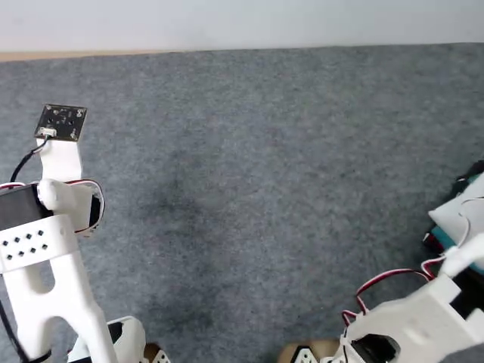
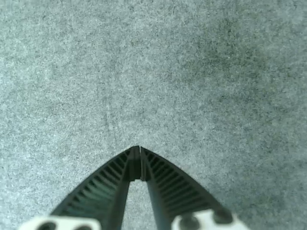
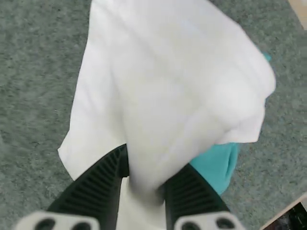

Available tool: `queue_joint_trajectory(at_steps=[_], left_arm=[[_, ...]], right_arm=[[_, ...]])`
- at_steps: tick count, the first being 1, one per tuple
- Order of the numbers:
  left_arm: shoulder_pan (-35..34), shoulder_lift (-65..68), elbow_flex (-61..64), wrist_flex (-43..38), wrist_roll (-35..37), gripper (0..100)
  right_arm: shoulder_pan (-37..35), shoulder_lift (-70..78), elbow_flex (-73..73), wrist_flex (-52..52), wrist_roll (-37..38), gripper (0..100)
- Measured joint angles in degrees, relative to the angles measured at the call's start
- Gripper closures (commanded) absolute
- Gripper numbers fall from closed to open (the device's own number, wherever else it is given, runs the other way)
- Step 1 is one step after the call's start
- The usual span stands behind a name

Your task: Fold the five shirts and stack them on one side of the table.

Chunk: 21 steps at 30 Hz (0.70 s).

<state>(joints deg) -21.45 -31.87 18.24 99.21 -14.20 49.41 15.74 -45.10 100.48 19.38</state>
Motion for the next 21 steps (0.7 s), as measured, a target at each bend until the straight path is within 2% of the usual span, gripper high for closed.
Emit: queue_joint_trajectory(at_steps=[7,18,21], left_arm=[[0.0,0.0,0.0,0.0,0.0,99],[0.0,0.0,0.0,0.0,-0.09,99],[0.0,0.0,0.0,0.0,-0.09,99]], right_arm=[[2.2,3.43,0.09,-0.97,0.0,99.0],[5.8,13.27,0.18,-9.49,0.0,98.9],[6.42,13.27,0.18,-11.96,0.0,92.4]])
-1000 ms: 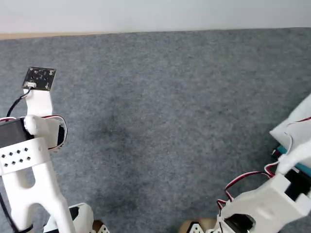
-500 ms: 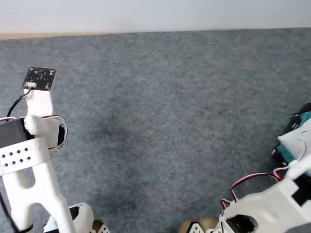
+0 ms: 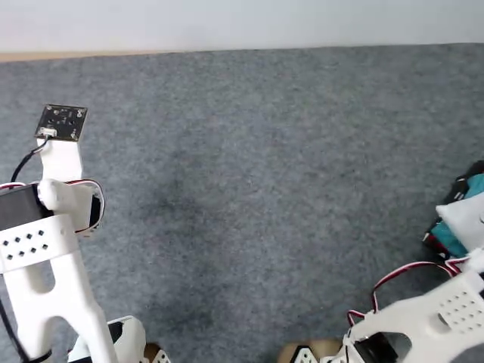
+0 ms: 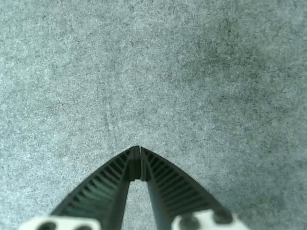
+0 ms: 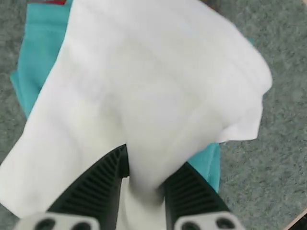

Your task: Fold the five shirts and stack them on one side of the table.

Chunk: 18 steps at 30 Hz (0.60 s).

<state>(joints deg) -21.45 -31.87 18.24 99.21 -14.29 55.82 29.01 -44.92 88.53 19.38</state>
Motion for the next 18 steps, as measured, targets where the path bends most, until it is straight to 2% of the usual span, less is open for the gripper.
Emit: queue_joint_trajectory(at_steps=[4,15,18], left_arm=[[0.0,0.0,0.0,0.0,0.0,99],[0.0,0.0,0.0,0.0,0.0,99],[0.0,0.0,0.0,0.0,0.0,99]], right_arm=[[0.26,0.0,0.0,-0.35,0.0,79.0],[0.26,-1.32,0.0,-0.26,0.0,78.6],[-0.97,-4.84,0.0,2.55,0.0,79.6]])
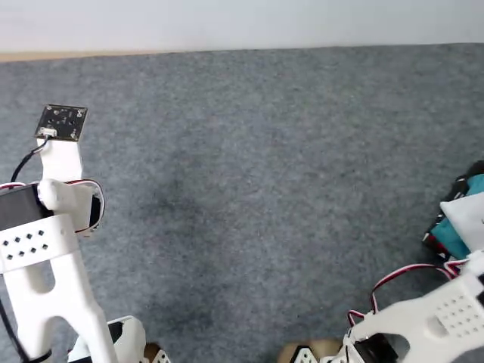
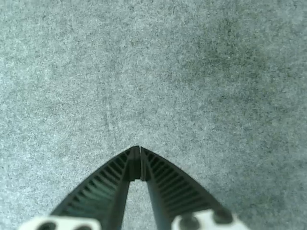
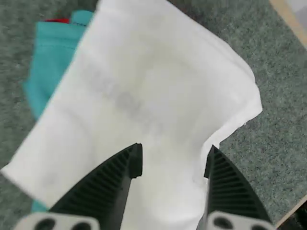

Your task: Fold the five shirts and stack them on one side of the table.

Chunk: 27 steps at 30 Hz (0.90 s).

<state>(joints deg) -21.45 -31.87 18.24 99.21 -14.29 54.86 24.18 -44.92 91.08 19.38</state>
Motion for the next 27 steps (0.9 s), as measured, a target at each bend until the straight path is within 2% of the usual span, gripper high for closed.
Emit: queue_joint_trajectory(at_steps=[7,16,23,27], left_arm=[[0.0,0.0,0.0,0.0,0.0,99],[0.0,0.0,0.0,0.0,0.0,99],[0.0,0.0,0.0,0.0,0.0,99],[0.0,0.0,0.0,0.0,0.0,99]], right_arm=[[-3.16,-0.18,0.0,5.19,0.0,99.4],[-4.13,12.57,0.0,5.19,0.0,98.8],[-4.48,11.78,-4.48,5.19,0.0,98.8],[-2.11,7.65,-8.88,5.19,0.09,98.8]])
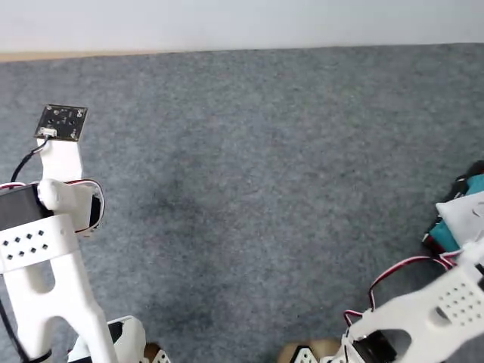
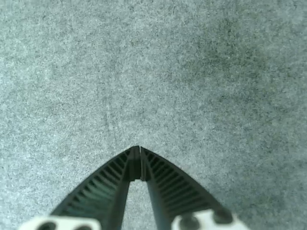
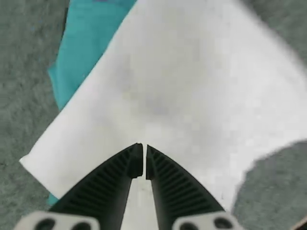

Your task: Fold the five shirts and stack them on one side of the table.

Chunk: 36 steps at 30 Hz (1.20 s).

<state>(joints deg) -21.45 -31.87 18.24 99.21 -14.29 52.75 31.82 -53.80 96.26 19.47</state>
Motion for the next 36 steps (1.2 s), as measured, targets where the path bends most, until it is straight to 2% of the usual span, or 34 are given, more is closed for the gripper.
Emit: queue_joint_trajectory(at_steps=[8,15,20,24,29,36], left_arm=[[0.0,0.0,0.0,0.0,0.0,99],[0.0,0.0,0.0,0.0,0.0,99],[0.0,0.0,0.0,0.0,0.0,99],[0.0,0.0,0.0,0.0,0.0,99],[0.0,0.0,0.0,0.0,0.0,99],[0.0,0.0,0.0,0.0,0.0,99]], right_arm=[[6.86,-1.23,-0.79,0.0,0.0,98.8],[7.65,10.11,-0.18,-5.27,5.45,98.9],[8.62,10.99,-8.09,-5.89,5.89,98.9],[8.0,10.99,-16.44,-5.54,5.89,98.9],[3.96,11.43,-22.95,-4.92,5.89,98.9],[-0.44,26.81,-23.74,-12.92,5.89,98.9]])
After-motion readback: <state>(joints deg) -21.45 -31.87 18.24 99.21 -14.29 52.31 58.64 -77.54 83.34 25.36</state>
